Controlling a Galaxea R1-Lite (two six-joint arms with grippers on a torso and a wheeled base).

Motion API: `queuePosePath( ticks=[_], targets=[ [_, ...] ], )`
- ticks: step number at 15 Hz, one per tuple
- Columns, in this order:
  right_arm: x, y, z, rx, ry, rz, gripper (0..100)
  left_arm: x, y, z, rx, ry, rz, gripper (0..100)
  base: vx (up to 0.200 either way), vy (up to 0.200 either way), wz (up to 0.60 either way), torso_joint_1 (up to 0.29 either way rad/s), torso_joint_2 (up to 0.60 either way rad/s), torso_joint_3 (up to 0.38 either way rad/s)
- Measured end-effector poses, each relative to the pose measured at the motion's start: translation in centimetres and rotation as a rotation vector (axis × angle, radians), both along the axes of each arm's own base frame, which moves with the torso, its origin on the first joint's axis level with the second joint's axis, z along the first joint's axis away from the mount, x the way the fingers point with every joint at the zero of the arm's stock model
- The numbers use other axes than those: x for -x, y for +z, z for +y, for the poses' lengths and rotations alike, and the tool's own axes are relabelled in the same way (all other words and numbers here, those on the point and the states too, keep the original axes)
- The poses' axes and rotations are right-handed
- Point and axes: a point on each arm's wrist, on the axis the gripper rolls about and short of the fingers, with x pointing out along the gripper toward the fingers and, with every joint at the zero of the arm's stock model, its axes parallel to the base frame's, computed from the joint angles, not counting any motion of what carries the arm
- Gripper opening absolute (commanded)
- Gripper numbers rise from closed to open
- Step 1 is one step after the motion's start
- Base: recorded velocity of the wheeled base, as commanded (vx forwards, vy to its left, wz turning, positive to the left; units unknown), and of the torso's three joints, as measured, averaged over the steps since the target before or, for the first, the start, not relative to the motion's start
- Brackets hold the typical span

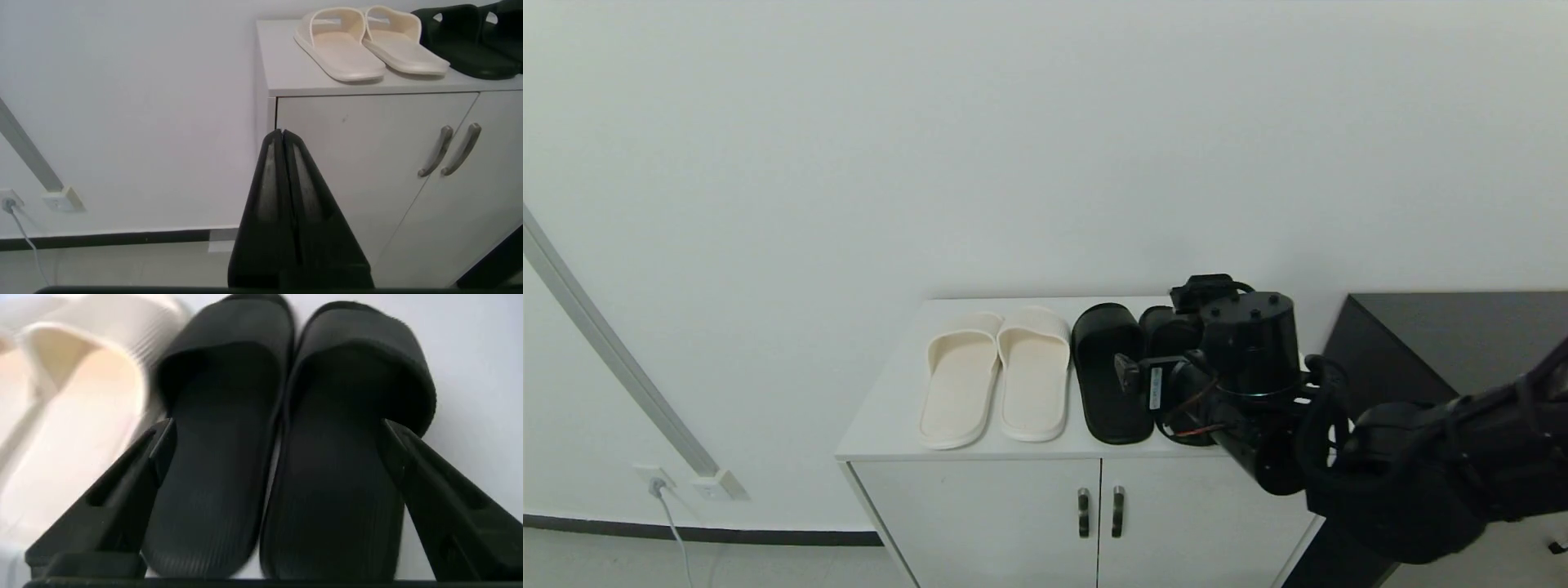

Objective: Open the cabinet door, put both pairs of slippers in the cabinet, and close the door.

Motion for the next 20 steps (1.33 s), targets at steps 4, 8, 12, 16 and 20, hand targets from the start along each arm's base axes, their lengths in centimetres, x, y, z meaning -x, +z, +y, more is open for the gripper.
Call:
queuePosePath(
  ticks=[4, 8, 12, 16, 20],
  targets=[
    [-2.6, -1.7, 2.0, 0.025, -0.084, -0.009, 100, 0.0, 0.0, 0.0, 0.0, -0.001, 0.0, 0, 0.0, 0.0, 0.0, 0.0, 0.0, 0.0],
    [-5.7, -3.0, 2.7, 0.024, -0.129, -0.017, 100, 0.0, 0.0, 0.0, 0.0, 0.0, 0.0, 0, 0.0, 0.0, 0.0, 0.0, 0.0, 0.0],
    [-8.2, -3.9, 3.0, 0.031, -0.159, -0.03, 100, 0.0, 0.0, 0.0, 0.0, 0.0, 0.0, 0, 0.0, 0.0, 0.0, 0.0, 0.0, 0.0],
    [-9.7, -4.7, 3.3, 0.053, -0.17, -0.041, 100, 0.0, 0.0, 0.0, 0.001, 0.0, 0.0, 0, 0.0, 0.0, 0.0, 0.0, 0.0, 0.0],
    [-10.0, -4.9, 3.5, 0.056, -0.178, -0.044, 0, 0.0, 0.0, 0.0, 0.003, 0.001, 0.0, 0, 0.0, 0.0, 0.0, 0.0, 0.0, 0.0]
  ],
)
